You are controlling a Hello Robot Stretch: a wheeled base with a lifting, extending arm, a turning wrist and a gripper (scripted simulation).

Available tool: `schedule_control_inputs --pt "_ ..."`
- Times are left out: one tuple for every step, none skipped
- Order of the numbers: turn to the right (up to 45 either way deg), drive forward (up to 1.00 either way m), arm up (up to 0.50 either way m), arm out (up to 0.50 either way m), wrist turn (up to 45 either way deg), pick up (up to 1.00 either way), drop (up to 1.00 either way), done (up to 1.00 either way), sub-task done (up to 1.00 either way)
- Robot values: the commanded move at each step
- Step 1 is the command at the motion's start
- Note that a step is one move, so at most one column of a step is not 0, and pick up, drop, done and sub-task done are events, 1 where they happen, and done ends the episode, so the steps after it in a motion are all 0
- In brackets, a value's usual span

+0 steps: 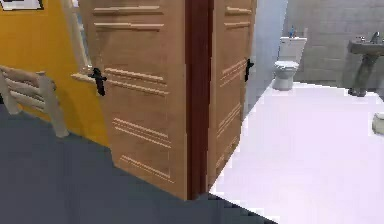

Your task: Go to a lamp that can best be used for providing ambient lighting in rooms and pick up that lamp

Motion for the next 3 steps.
schedule_control_inputs --pt "45.0 0.0 0.0 0.0 0.0 0.0 0.0 0.0 0.0" --pt "45.0 0.0 0.0 0.0 0.0 0.0 0.0 0.0 0.0" --pt "45.0 0.0 0.0 0.0 0.0 0.0 0.0 0.0 0.0"
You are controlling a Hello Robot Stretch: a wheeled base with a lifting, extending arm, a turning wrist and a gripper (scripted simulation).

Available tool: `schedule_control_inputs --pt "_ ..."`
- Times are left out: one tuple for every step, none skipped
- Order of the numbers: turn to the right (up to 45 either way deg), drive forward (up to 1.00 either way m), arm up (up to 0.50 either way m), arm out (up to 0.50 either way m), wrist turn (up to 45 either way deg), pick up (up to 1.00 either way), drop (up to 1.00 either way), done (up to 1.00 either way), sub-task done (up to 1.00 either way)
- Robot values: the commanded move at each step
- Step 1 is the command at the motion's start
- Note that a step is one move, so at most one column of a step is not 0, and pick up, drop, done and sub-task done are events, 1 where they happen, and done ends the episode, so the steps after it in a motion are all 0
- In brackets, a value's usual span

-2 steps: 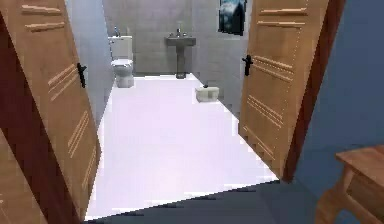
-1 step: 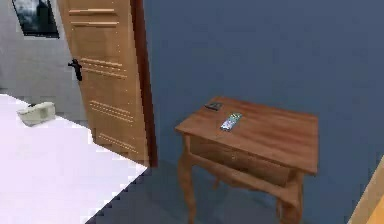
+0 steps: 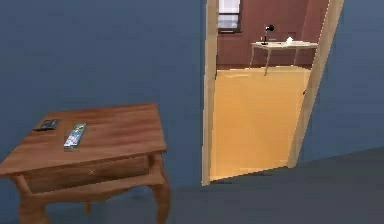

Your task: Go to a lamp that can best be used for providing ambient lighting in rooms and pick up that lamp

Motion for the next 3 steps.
schedule_control_inputs --pt "24.0 0.0 0.0 0.0 0.0 0.0 0.0 0.0 0.0" --pt "0.0 1.0 0.0 0.0 0.0 0.0 0.0 0.0 0.0" --pt "6.0 0.0 0.0 0.0 0.0 0.0 0.0 0.0 0.0"
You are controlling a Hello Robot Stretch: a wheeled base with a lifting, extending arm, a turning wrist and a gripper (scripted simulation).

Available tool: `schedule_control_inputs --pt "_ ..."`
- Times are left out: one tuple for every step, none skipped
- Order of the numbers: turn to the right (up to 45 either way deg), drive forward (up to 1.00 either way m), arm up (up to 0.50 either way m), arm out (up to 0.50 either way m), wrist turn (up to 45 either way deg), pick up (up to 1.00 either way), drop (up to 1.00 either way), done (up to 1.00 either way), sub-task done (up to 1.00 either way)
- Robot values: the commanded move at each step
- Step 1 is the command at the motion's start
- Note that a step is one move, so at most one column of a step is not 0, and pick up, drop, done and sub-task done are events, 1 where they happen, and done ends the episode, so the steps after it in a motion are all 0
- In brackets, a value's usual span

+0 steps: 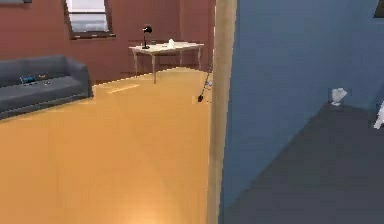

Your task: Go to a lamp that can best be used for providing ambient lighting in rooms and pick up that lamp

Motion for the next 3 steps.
schedule_control_inputs --pt "0.0 0.55 0.0 0.0 0.0 0.0 0.0 0.0 0.0" --pt "-39.0 0.0 0.0 0.0 0.0 0.0 0.0 0.0 0.0" --pt "0.0 0.45 0.0 0.0 0.0 0.0 0.0 0.0 0.0"
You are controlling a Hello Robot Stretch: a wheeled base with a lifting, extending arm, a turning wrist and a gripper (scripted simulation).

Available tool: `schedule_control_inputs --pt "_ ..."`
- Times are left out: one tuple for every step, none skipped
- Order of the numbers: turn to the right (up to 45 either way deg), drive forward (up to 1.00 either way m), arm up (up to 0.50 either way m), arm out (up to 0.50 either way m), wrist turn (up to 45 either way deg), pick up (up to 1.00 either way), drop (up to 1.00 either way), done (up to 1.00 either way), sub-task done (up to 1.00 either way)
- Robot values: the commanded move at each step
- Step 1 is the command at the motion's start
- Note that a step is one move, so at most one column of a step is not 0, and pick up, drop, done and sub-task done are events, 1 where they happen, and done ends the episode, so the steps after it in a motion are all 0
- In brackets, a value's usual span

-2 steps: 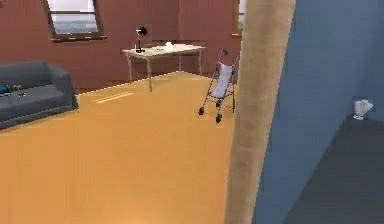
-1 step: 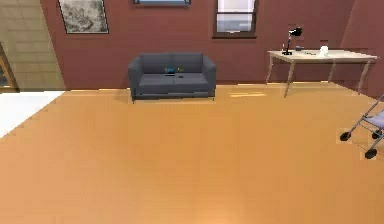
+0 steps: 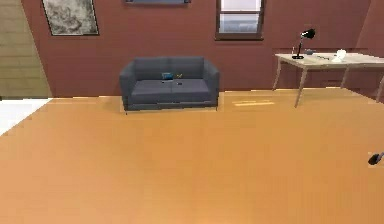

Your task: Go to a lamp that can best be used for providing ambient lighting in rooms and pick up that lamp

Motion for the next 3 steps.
schedule_control_inputs --pt "30.0 0.0 0.0 0.0 0.0 0.0 0.0 0.0 0.0" --pt "0.0 1.0 0.0 0.0 0.0 0.0 0.0 0.0 0.0" --pt "0.0 1.0 0.0 0.0 0.0 0.0 0.0 0.0 0.0"
